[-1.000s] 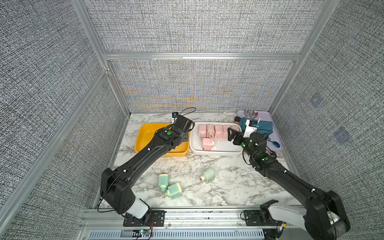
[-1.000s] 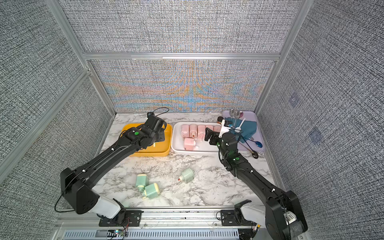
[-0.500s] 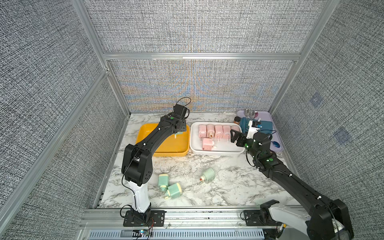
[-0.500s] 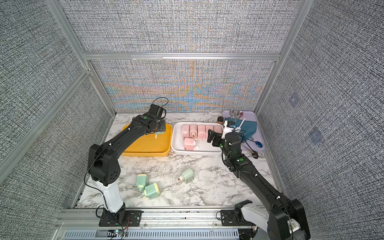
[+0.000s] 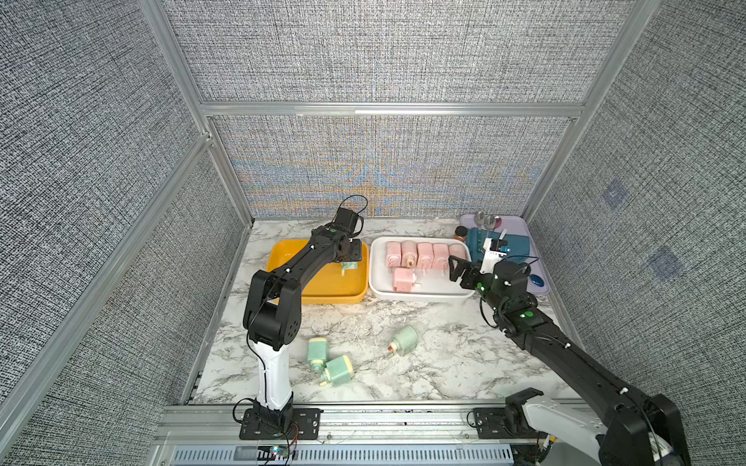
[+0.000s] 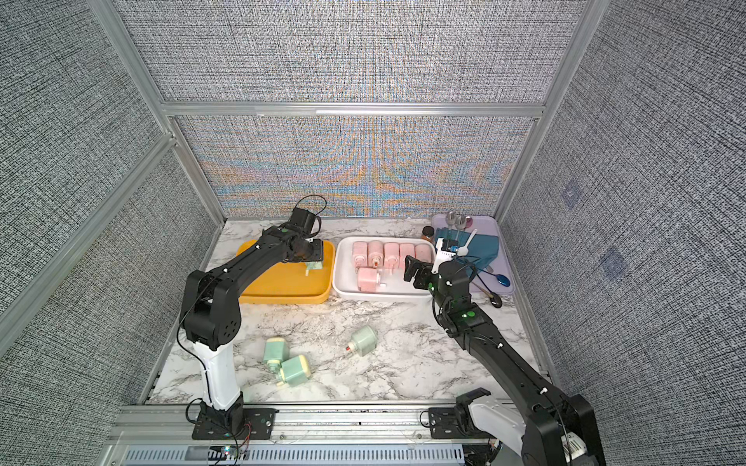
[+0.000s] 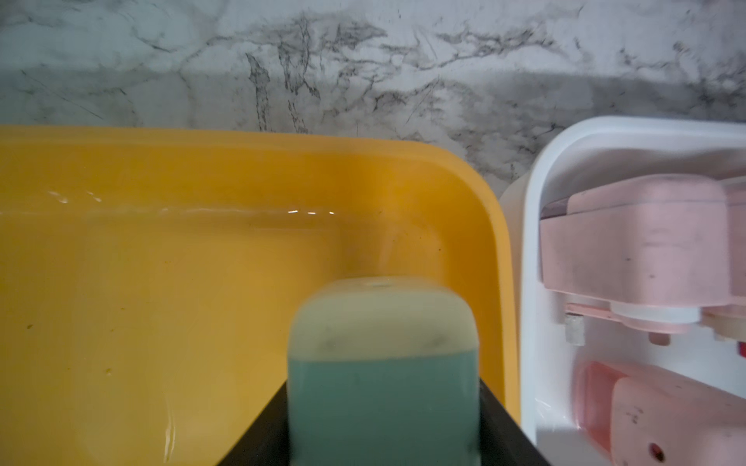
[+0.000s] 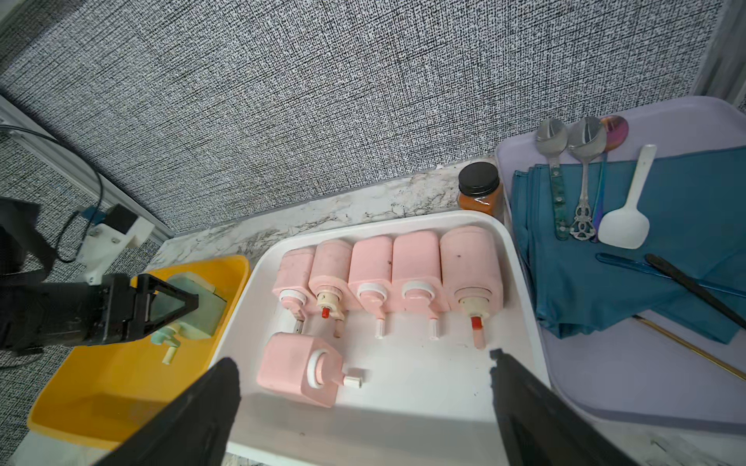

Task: Place the pencil sharpeners by color into the storage box
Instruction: Place the pencil sharpener in the storage box.

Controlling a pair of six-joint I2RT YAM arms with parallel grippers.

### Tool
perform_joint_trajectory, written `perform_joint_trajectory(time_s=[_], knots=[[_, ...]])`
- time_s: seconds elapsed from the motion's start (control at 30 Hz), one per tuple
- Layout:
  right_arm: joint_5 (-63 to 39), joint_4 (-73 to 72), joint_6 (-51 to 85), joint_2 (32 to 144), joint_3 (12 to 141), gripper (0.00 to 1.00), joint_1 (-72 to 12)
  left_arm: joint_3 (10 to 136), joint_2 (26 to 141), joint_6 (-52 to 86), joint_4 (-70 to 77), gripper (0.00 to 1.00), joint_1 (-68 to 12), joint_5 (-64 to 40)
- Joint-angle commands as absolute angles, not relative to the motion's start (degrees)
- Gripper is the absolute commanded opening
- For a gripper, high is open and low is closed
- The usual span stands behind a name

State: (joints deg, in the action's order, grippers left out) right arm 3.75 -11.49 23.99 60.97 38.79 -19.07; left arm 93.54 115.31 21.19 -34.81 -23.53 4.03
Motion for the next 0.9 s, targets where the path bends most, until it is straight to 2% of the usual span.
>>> perform_joint_trajectory(time_s=[0.0, 0.4, 0.57, 0.73, 0.87], knots=[[2.10, -13.98, 22.53, 60.04, 37.93, 0.99, -19.07, 91.68, 114.58, 19.40, -32.12, 0.00, -23.47, 1.34], [3.07, -11.91, 23.46, 62.02, 38.47, 0.99, -19.07, 87.98, 116.42, 21.80, -27.63, 0.09, -23.73, -4.94], [3.16, -11.80, 24.17, 62.88, 38.61, 0.99, -19.07, 88.15, 116.98, 21.53, -28.21, 0.26, -24.08, -4.71], [3.27, -11.36, 24.17, 63.02, 39.24, 0.99, -19.06, 87.89, 115.89, 21.34, -28.83, 0.60, -24.08, -3.57], [3.52, -10.85, 23.99, 63.02, 39.77, 0.99, -19.07, 88.24, 116.10, 21.29, -29.55, 0.69, -24.08, -3.21]])
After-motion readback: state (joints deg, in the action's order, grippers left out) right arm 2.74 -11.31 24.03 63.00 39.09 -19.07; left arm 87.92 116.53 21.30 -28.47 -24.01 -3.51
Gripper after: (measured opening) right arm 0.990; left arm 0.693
